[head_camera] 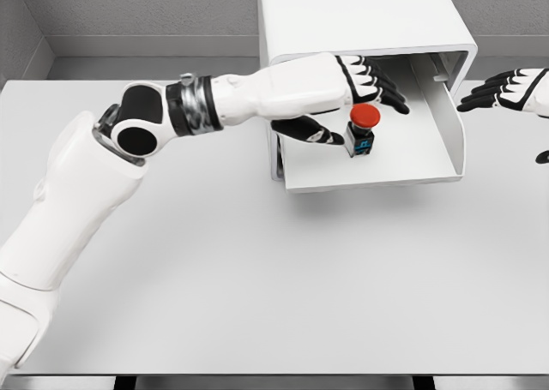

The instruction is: Slide open multi-storey tabletop storage cabinets and put open load switch and slide close multi-storey tabletop storage cabinets

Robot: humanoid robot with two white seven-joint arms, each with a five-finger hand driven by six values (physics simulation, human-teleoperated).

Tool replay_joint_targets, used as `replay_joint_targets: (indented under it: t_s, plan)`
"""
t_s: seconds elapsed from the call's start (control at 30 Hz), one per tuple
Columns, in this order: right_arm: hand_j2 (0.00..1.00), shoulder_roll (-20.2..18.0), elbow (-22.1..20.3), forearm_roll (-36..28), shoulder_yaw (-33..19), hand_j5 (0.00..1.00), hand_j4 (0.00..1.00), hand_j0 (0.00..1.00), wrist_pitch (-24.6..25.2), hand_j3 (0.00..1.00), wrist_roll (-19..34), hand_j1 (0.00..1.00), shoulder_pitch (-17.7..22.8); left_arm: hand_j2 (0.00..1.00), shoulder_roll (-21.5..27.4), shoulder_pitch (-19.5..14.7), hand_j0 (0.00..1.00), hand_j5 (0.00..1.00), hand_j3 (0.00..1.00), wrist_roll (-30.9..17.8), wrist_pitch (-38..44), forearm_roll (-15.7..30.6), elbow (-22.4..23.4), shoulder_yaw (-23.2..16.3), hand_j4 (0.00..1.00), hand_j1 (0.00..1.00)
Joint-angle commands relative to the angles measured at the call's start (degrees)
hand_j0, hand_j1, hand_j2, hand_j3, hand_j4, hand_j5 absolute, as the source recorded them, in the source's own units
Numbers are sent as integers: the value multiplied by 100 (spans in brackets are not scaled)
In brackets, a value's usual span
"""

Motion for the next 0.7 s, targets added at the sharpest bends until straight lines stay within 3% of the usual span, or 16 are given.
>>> replay_joint_targets:
  t_s: [0.0, 0.1, 0.23, 0.3, 0.4, 0.5, 0.53, 0.67]
  plan:
    - [100, -9, -2, -34, -1, 100, 100, 100, 17, 100, -3, 100, 0, 85, 254, 9, 85, 85, 85, 3, 15, 282, -196, 9, 85, 85]
    - [100, -9, -2, -34, 16, 100, 100, 100, 17, 100, -11, 100, 0, 85, 579, 9, 85, 85, 85, 3, 15, 606, -495, 18, 85, 85]
    - [100, 35, -11, -43, 43, 100, 100, 100, 17, 100, -55, 100, 70, 90, 1669, -211, 90, 90, 90, -5, 15, 1705, -1031, 27, 90, 90]
    - [100, 114, -28, -52, 43, 100, 100, 100, 17, 100, -82, 100, 88, 100, 2100, -255, 100, 100, 100, -5, 15, 2153, -1066, 0, 100, 100]
    - [100, 264, -37, -78, 16, 100, 100, 100, 17, 100, -319, 100, 255, 100, 3242, -185, 100, 100, 100, -41, 15, 2936, -1084, -52, 100, 100]
    - [100, 264, -37, -368, 16, 100, 100, 100, 17, 100, -407, 100, 281, 100, 4235, 149, 100, 100, 100, -41, 15, 3024, -1286, -52, 100, 100]
    - [100, 273, -37, -474, 16, 100, 100, 100, 17, 100, -407, 100, 325, 100, 4429, 439, 100, 100, 100, -32, 15, 3015, -1312, -17, 100, 100]
    - [100, 492, -37, -570, -1, 100, 100, 100, 17, 100, -416, 100, 483, 100, 4614, 809, 100, 100, 100, -32, 15, 2989, -1391, 9, 100, 100]
